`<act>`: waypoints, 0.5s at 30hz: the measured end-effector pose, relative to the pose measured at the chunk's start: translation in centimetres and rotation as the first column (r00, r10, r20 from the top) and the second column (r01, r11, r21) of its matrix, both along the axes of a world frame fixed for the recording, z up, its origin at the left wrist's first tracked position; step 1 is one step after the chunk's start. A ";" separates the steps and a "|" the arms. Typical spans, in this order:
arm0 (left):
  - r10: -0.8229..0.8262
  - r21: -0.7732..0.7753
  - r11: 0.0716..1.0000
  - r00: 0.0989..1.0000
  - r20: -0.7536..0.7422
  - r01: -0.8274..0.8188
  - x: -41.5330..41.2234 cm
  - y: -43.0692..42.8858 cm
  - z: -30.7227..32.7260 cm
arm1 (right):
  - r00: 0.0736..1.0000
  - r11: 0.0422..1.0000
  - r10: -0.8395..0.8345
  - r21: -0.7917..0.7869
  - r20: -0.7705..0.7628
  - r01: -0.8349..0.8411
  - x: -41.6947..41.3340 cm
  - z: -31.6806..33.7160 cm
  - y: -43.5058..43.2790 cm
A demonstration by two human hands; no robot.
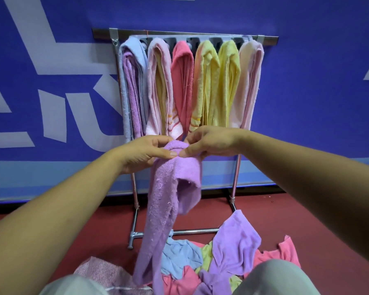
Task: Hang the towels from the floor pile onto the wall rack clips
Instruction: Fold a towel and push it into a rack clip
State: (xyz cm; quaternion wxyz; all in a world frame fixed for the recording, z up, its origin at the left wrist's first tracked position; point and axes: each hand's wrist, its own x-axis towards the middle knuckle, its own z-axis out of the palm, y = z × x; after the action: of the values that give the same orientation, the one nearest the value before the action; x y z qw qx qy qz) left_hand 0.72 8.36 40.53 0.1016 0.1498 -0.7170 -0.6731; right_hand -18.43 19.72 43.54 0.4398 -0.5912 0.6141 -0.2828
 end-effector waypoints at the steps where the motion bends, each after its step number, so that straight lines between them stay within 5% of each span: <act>1: 0.008 0.019 1.000 1.000 0.000 -0.008 0.1 0.1 0.0 | 1.000 1.000 0.000 -0.001 0.000 0.000 0.1 0.0 0.0; 4: -0.014 0.011 1.000 1.000 0.007 0.014 0.5 0.4 -0.3 | 0.994 0.998 0.013 -0.059 0.113 -0.006 0.3 0.3 0.3; 8: -0.137 -0.023 0.990 0.981 0.137 0.141 1.9 0.2 -1.4 | 0.924 0.966 -0.151 -0.147 0.351 0.214 -0.8 1.1 0.4; 15: -0.028 0.057 0.998 0.999 -0.045 0.030 1.3 -0.8 1.2 | 0.974 0.987 -0.137 0.108 0.183 0.119 -3.6 0.6 1.9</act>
State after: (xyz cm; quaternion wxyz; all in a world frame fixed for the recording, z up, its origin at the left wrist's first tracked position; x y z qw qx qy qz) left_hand 2.02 7.52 41.74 0.1034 0.1272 -0.6969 -0.6982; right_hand -22.07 21.60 44.09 0.5052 -0.4987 0.6193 -0.3355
